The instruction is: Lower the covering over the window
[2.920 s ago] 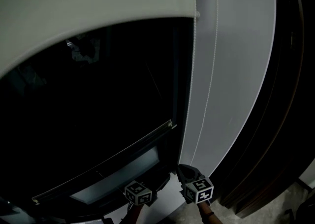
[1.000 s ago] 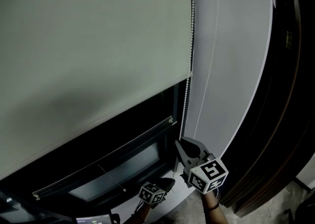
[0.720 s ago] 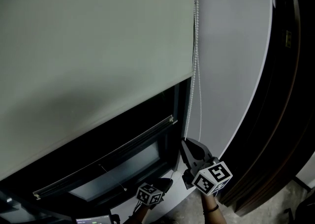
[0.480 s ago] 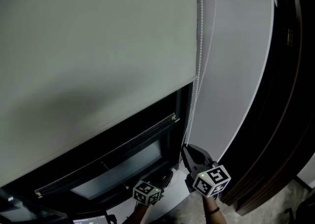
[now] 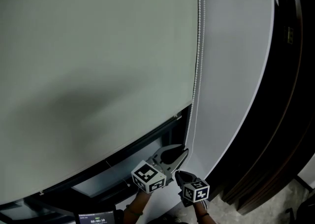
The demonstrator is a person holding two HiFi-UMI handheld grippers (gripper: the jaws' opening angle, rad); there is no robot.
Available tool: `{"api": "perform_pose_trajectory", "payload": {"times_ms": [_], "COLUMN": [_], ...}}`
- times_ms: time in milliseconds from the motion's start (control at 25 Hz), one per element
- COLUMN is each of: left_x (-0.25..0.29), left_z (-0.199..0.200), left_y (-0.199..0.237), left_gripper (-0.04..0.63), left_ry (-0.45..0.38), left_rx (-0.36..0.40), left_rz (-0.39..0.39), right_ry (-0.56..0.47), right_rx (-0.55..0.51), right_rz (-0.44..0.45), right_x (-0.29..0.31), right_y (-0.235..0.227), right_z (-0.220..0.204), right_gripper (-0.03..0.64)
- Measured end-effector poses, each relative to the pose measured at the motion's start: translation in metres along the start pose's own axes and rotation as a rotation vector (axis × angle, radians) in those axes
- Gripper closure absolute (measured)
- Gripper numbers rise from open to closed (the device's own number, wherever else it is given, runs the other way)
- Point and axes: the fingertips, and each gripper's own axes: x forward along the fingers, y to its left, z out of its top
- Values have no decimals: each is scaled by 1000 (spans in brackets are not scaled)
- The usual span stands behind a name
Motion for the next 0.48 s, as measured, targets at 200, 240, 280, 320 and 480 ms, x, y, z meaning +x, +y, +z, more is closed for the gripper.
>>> {"api": "perform_pose_trajectory", "payload": {"times_ms": [200, 240, 280, 320, 480], "left_x": [8, 8, 8, 8, 10], "left_z": [-5, -6, -8, -10, -12], "left_y": [6, 7, 8, 7, 6], "left_gripper": [588, 594, 594, 594, 589], "left_ry": [26, 26, 27, 28, 26], "left_rx": [37, 34, 29, 24, 22], "left_rz": [25, 31, 32, 29, 28], "right_ry": [14, 12, 7, 3, -9], "right_rx": [5, 5, 9, 14, 28], "right_rz": [-8, -9, -10, -9, 1], "right_x": [-2, -3, -4, -5, -9], "right_y": [-3, -4, -4, -4, 1], "right_z": [-1, 0, 1, 2, 1], "right_gripper": [595, 595, 595, 595, 595]}}
